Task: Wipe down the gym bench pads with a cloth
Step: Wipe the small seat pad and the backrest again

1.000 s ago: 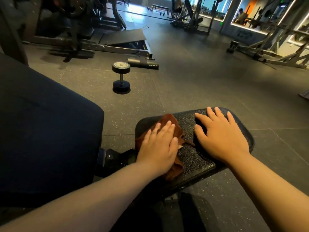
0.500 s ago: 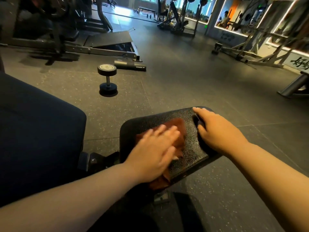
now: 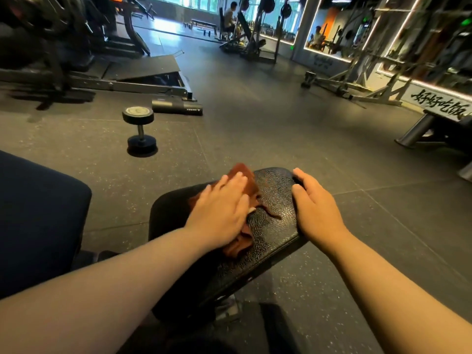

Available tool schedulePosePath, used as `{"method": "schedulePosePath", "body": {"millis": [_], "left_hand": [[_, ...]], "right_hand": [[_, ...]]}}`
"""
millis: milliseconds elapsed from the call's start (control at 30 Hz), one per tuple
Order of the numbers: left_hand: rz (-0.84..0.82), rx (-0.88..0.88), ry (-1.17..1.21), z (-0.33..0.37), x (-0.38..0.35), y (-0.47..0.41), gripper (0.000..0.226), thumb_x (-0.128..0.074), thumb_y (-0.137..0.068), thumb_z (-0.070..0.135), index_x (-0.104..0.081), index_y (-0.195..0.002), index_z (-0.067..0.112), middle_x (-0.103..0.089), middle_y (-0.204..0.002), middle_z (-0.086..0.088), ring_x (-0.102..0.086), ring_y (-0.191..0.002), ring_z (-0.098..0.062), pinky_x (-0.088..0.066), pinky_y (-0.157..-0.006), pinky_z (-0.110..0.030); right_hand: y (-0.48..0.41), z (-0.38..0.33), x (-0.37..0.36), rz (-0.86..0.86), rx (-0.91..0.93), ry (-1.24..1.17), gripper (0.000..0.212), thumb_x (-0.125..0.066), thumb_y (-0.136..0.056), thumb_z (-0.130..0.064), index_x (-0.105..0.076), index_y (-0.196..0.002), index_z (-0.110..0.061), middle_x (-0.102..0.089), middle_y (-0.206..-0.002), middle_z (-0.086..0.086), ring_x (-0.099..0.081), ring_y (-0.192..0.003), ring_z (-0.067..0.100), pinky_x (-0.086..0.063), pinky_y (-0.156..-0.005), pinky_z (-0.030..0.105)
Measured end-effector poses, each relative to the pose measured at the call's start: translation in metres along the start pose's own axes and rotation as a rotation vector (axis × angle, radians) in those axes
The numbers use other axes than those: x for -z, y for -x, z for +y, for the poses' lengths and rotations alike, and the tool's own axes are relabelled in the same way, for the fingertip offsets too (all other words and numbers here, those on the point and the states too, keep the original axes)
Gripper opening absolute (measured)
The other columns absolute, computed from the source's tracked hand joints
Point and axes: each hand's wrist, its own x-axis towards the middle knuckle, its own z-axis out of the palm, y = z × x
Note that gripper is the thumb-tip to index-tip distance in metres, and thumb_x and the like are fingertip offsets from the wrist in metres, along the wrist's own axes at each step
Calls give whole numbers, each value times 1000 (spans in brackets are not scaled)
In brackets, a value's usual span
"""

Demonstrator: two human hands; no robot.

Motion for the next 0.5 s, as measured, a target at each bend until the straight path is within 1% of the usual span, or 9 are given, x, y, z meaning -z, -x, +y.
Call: {"method": "schedulePosePath", "body": {"millis": [67, 100, 133, 200, 267, 333, 367, 433, 500], "left_hand": [[-9, 201, -10, -1, 0, -29, 56, -23, -105, 39, -16, -158, 22, -12, -167, 6, -6, -154, -20, -4, -124, -47], [-5, 225, -17, 9, -1, -39, 57, -24, -104, 38, -16, -158, 20, -13, -167, 4, -6, -154, -24, -4, -124, -49], [10, 187, -28, 23, -5, -45, 58, -25, -104, 37, -16, -158, 19, -14, -166, 3, -7, -153, -25, -6, -124, -49], [50, -34, -58, 55, -12, -38, 57, -29, -104, 36, -19, -157, 18, -16, -166, 1, -9, -153, -25, -10, -123, -48], [57, -293, -92, 73, -18, -16, 56, -33, -104, 35, -22, -157, 20, -18, -165, 4, -10, -153, -22, -11, -124, -46], [22, -396, -54, 67, -17, -5, 55, -32, -105, 37, -23, -157, 25, -19, -165, 10, -9, -153, -15, -8, -125, -41], [12, -369, -27, 58, -13, -13, 54, -31, -105, 38, -23, -157, 27, -18, -165, 12, -9, -153, -13, -7, -124, -39], [-1, -199, -11, 48, -7, -40, 54, -28, -106, 38, -21, -157, 26, -18, -165, 9, -11, -153, -16, -8, -123, -41], [7, -33, -40, 52, -6, -60, 55, -26, -105, 37, -20, -158, 21, -18, -165, 3, -13, -153, -23, -10, -124, -46]], "right_hand": [[-1, 1, -1, 5, -4, -28, 43, -38, -106, -23, -45, -149, -20, -45, -153, -6, -39, -141, 11, -26, -107, 21], [-2, 2, -1, 8, -9, -54, 42, -38, -106, -23, -47, -148, -20, -46, -152, -6, -40, -140, 11, -26, -106, 20], [-2, 3, 0, 11, -14, -80, 42, -36, -107, -24, -48, -147, -20, -47, -152, -6, -40, -140, 11, -26, -107, 20], [-2, 8, 0, 22, -18, -141, 40, -33, -109, -21, -47, -146, -23, -48, -150, -5, -41, -138, 10, -27, -113, 21], [0, 15, -1, 53, -52, -265, 38, -32, -109, -20, -49, -139, -32, -51, -141, -10, -45, -131, 6, -32, -116, 29], [4, 18, -3, 76, -49, -282, 39, -30, -107, -30, -50, -140, -32, -50, -143, -10, -45, -129, 6, -35, -115, 35], [6, 18, -4, 80, -29, -259, 44, -29, -104, -35, -50, -143, -28, -50, -146, -7, -46, -132, 9, -35, -115, 37], [3, 21, -5, 85, -6, -218, 49, -29, -102, -34, -48, -146, -24, -51, -148, -1, -46, -136, 16, -35, -116, 42], [-3, 21, -5, 72, -25, -224, 44, -28, -106, -29, -48, -145, -25, -51, -148, 0, -45, -137, 17, -33, -117, 43]]}}
